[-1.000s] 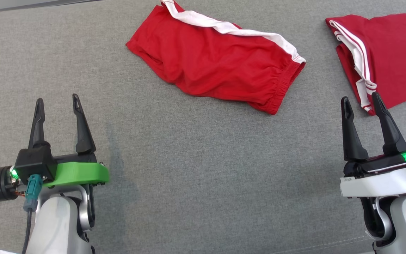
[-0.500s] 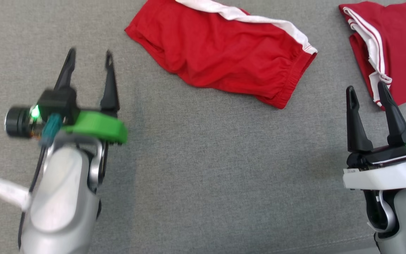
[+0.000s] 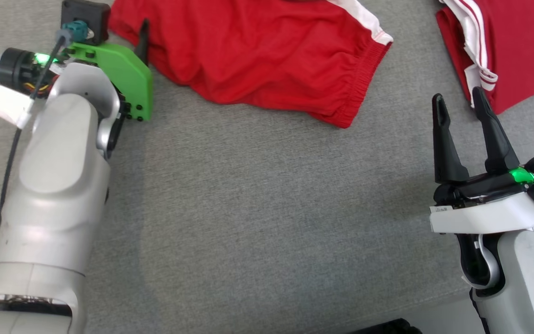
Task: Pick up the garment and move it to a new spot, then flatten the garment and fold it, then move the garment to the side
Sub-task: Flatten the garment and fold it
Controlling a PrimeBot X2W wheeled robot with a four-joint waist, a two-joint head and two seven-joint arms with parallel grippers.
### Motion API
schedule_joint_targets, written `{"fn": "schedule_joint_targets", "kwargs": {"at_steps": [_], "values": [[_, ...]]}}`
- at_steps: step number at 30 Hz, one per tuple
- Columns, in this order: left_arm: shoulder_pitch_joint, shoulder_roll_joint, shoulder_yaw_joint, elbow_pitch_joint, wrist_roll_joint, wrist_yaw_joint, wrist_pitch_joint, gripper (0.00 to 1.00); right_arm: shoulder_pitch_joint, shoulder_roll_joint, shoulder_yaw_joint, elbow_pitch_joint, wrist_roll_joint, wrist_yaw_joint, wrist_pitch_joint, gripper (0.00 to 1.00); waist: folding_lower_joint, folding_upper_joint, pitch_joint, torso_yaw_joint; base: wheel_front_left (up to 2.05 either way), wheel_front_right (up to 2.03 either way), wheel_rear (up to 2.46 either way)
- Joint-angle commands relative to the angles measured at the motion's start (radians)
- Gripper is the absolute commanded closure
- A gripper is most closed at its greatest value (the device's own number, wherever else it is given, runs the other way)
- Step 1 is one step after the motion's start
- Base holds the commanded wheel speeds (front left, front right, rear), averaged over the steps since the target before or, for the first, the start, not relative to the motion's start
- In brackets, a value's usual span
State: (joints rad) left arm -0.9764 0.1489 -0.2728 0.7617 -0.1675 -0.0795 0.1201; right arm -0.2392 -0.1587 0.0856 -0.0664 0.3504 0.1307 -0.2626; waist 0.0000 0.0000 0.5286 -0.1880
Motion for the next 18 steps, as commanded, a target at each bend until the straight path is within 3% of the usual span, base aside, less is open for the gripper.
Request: {"fn": "schedule_joint_targets", "kwargs": {"at_steps": [1, 3, 4, 5, 6, 11, 18], "values": [[-0.023, 0.016, 0.003, 0.040, 0.003, 0.006, 0.014, 0.00, -0.018, 0.004, 0.000, 0.004, 0.005, 0.000, -0.002, 0.00, 0.0000, 0.0000, 0.028, -0.034, 0.00, 0.00, 0.00], [-0.044, 0.027, 0.005, 0.111, 0.010, 0.028, 0.049, 0.00, -0.018, 0.006, 0.004, 0.008, 0.007, 0.000, -0.002, 0.00, 0.0000, 0.0000, 0.030, -0.042, 0.00, 0.00, 0.00], [-0.045, 0.024, 0.006, 0.142, 0.000, 0.024, 0.056, 0.17, -0.017, 0.006, 0.005, 0.011, 0.008, 0.000, -0.002, 0.00, 0.0000, 0.0000, 0.029, -0.045, 0.00, 0.00, 0.00], [-0.051, 0.020, 0.009, 0.150, -0.004, 0.024, 0.041, 0.87, -0.016, 0.007, 0.002, 0.013, 0.009, 0.000, -0.002, 0.00, 0.0000, 0.0000, 0.028, -0.046, 0.00, 0.00, 0.00], [-0.052, 0.017, 0.008, 0.168, -0.005, 0.029, 0.043, 1.00, -0.013, 0.008, -0.001, 0.016, 0.010, 0.000, -0.002, 0.00, 0.0000, 0.0000, 0.026, -0.045, 0.00, 0.00, 0.00], [-0.025, 0.017, 0.012, 0.196, -0.018, 0.037, -0.008, 1.00, 0.002, 0.013, -0.014, 0.021, 0.015, 0.000, -0.002, 0.00, 0.0000, 0.0000, 0.006, -0.033, 0.00, 0.00, 0.00], [0.073, 0.007, 0.034, 0.126, -0.050, 0.065, -0.143, 1.00, 0.027, 0.003, -0.028, 0.025, 0.007, 0.000, -0.002, 0.00, 0.0000, 0.0000, -0.039, -0.004, 0.00, 0.00, 0.00]]}}
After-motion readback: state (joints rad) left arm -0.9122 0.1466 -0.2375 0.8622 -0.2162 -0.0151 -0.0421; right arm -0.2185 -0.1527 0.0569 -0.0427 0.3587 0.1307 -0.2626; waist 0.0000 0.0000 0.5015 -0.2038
